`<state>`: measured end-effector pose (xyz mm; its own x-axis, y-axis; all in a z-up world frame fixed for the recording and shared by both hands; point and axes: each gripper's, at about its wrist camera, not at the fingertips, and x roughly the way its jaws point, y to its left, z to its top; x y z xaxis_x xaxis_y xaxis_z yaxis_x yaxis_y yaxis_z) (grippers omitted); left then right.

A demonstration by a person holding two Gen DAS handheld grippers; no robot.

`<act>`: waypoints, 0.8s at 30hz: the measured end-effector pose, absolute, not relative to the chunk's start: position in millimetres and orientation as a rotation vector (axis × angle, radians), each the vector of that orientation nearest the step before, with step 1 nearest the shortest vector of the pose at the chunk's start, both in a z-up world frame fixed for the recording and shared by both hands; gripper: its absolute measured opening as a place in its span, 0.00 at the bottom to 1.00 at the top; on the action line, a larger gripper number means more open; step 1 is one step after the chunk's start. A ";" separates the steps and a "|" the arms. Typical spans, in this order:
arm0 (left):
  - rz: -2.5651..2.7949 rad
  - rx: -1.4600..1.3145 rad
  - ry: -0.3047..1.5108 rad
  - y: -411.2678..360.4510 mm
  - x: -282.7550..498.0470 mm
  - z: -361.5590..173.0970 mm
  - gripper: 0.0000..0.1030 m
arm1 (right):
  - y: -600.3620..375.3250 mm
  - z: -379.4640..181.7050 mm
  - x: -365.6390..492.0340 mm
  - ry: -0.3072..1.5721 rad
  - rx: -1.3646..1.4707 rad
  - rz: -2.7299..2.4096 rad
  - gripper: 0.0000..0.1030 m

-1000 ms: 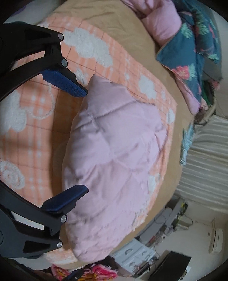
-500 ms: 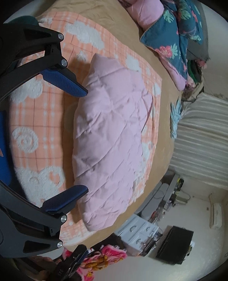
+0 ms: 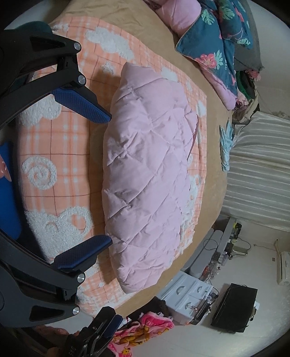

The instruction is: Fold large clothes

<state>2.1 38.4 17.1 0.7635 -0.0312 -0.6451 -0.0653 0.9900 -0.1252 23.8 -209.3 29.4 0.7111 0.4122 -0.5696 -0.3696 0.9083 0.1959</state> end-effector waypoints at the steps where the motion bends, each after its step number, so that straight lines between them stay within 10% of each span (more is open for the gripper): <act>1: 0.021 -0.141 0.703 37.9 1.4 17.7 0.91 | -209.5 28.8 23.9 0.650 0.069 0.431 0.96; 24: 0.023 -0.142 0.722 37.3 6.5 11.1 0.91 | -202.9 21.5 28.7 0.668 0.054 0.445 0.96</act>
<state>6.5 37.3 11.1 0.7509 -0.0279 -0.6598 -0.0698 0.9902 -0.1214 28.7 -202.9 21.5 0.6948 0.4153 -0.5872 -0.3814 0.9049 0.1887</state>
